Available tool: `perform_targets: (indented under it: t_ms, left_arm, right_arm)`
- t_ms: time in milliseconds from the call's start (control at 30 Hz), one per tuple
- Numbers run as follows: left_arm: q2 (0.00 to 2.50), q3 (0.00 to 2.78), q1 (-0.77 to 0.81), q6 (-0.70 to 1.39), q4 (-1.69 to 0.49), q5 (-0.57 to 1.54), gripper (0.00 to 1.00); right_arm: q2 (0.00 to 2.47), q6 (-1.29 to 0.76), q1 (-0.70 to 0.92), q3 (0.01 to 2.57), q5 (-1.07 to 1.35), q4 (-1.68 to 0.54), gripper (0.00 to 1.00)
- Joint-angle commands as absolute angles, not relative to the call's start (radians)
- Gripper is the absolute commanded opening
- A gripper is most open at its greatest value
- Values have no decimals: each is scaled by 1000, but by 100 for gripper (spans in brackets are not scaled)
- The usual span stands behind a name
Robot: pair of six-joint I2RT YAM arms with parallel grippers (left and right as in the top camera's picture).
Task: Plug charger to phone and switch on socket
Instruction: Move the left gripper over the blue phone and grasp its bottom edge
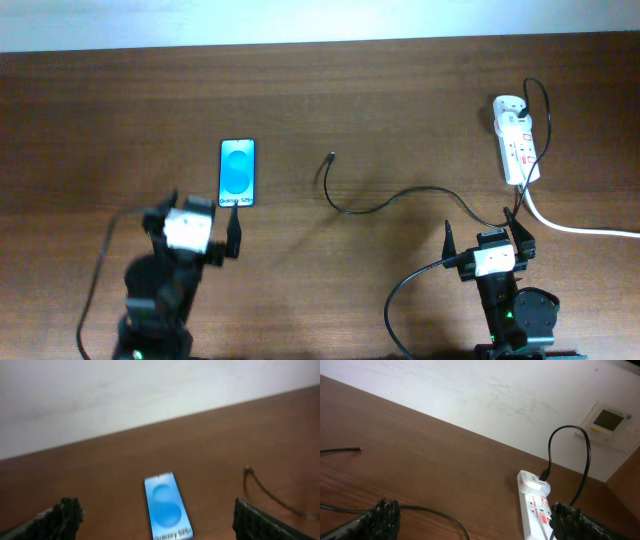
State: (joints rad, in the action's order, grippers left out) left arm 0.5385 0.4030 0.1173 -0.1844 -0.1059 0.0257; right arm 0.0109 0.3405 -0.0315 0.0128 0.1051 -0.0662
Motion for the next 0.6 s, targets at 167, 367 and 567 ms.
perform_targets:
  t_ms: [167,367,567]
  left_arm:
    - [1205,1072,117,-196,-398,144,99]
    - [1635,1465,117,-196,-744,268,99]
    - [1774,1483,117,-196,-788,299,99]
  right_arm:
    - [4,336,-27,6,103,-69,98]
    - [4,336,-27,6,103,-69,98]
    - [4,336,-27,6,103,-69,98]
